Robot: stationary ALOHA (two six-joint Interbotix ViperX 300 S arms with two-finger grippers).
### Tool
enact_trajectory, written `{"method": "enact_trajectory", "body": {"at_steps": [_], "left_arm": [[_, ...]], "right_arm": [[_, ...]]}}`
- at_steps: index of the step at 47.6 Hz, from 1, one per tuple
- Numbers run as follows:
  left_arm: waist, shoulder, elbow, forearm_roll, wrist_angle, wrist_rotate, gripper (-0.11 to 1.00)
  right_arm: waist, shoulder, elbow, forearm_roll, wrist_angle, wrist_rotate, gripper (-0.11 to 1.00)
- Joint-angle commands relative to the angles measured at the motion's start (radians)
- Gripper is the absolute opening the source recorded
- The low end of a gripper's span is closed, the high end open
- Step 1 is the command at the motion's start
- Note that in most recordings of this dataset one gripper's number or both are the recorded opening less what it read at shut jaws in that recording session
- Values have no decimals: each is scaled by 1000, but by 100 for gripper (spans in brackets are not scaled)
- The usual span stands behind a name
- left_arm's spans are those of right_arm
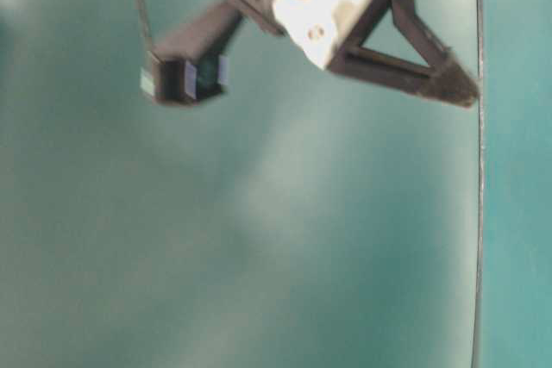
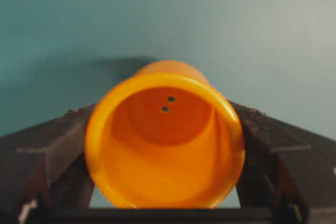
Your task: Hold the block with right arm and the cup with left arm, then put the block into the cup.
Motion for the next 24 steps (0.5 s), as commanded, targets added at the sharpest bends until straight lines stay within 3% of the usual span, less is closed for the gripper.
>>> {"method": "enact_trajectory", "body": {"at_steps": [1, 11, 17, 24], "left_arm": [[132, -43, -34, 5, 0, 20, 69], [434, -17, -109, 6, -8, 149, 69], [515, 67, -190, 0, -5, 232, 69], [546, 198, -321, -2, 18, 244, 69]], "right_arm": [[-9, 2, -48, -2, 66, 86, 55], [-9, 55, -100, -8, 195, 299, 54], [-6, 83, -127, -9, 225, 408, 52], [14, 109, -138, -9, 230, 446, 51]]}}
